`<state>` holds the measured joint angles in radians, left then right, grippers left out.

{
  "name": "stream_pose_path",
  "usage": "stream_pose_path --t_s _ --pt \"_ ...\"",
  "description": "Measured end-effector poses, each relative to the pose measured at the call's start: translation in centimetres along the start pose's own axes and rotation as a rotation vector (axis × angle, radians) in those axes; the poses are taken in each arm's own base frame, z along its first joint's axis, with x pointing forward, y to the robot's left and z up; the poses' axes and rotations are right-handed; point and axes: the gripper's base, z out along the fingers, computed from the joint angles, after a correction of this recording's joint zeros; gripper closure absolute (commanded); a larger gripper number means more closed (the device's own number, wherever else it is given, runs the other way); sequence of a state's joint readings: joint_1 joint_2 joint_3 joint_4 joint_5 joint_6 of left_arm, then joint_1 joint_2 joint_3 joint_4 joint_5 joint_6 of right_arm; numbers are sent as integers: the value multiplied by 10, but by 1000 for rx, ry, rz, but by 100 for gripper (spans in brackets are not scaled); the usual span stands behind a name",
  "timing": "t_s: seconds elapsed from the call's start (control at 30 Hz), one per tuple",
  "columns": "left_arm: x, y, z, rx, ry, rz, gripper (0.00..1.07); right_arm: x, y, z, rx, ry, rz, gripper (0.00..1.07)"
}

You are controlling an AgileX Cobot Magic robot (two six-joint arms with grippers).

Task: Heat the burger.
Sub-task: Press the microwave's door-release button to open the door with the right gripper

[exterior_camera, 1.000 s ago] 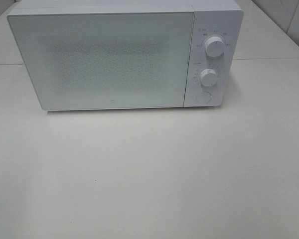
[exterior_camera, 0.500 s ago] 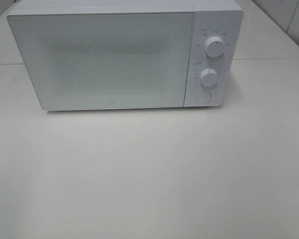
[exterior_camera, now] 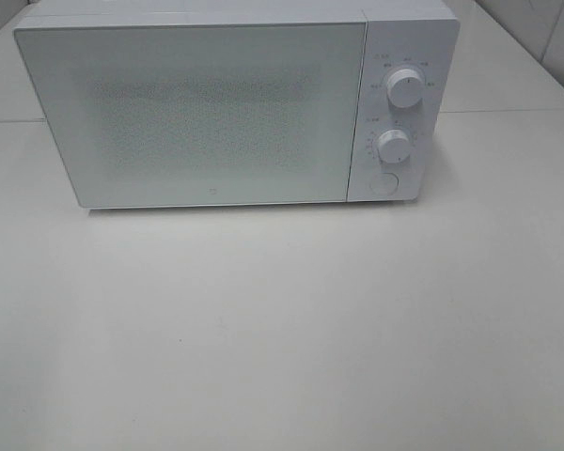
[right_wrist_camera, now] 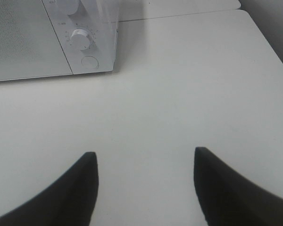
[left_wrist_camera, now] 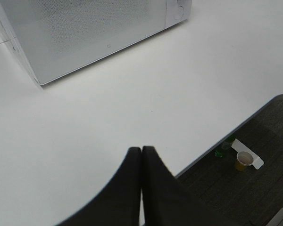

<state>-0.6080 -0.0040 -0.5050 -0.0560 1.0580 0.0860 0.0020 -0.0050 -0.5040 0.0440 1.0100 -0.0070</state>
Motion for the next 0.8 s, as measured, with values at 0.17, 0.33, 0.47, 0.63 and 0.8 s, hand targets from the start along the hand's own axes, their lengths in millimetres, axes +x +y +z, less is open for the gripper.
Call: stream_pose_path --t_s 0.17,0.33,0.47,0.63,0.8 --pt "0 0 0 0 0 0 106 0 0 0 0 0 0 49" --pt "0 0 0 0 0 0 106 0 0 0 0 0 0 49" --pt "0 0 0 0 0 0 106 0 0 0 0 0 0 49" --pt "0 0 0 0 0 0 106 0 0 0 0 0 0 49" --pt "0 0 0 0 0 0 106 -2 0 2 -3 17 3 49"
